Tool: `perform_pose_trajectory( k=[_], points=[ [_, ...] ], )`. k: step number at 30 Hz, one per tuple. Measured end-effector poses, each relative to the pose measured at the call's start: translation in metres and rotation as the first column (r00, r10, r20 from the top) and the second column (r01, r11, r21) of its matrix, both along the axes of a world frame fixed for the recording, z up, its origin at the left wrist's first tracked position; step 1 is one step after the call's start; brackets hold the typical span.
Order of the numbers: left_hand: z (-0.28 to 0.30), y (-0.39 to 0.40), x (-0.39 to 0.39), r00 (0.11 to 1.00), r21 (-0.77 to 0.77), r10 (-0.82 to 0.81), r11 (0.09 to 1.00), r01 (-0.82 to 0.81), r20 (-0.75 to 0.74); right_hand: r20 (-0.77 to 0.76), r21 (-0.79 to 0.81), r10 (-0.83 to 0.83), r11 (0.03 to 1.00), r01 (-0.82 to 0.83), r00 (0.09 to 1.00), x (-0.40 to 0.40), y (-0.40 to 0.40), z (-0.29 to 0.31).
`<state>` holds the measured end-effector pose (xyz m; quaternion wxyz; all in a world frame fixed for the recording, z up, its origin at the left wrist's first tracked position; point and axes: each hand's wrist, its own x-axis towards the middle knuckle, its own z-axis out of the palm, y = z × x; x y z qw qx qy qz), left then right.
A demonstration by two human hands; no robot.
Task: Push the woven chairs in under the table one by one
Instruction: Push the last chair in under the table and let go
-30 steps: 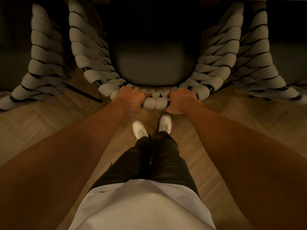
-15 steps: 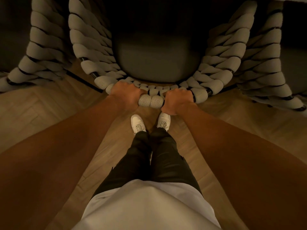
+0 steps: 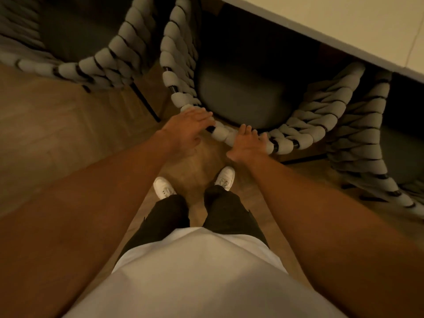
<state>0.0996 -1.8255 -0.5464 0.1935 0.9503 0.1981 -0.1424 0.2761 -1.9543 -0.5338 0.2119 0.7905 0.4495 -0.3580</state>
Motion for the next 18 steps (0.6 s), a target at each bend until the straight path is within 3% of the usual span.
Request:
perform_pose_trajectory(
  k=[7, 12, 18],
  points=[
    [0.04, 0.033, -0.083, 0.984, 0.055, 0.176, 0.983, -0.175, -0.013, -0.043, 0.133, 0.028, 0.991, -0.022, 0.999, -0.05, 0.037, 0.034],
    [0.059, 0.054, -0.158, 0.948, 0.082, 0.313, 0.945, -0.316, 0.049, 0.011, 0.212, 0.137, 0.968, -0.136, 0.991, -0.117, 0.077, 0.045],
    [0.068, 0.067, -0.255, 0.879, 0.089, 0.476, 0.875, -0.475, 0.013, 0.032, 0.235, 0.31, 0.921, -0.309, 0.95, -0.231, 0.117, 0.049]
  ],
)
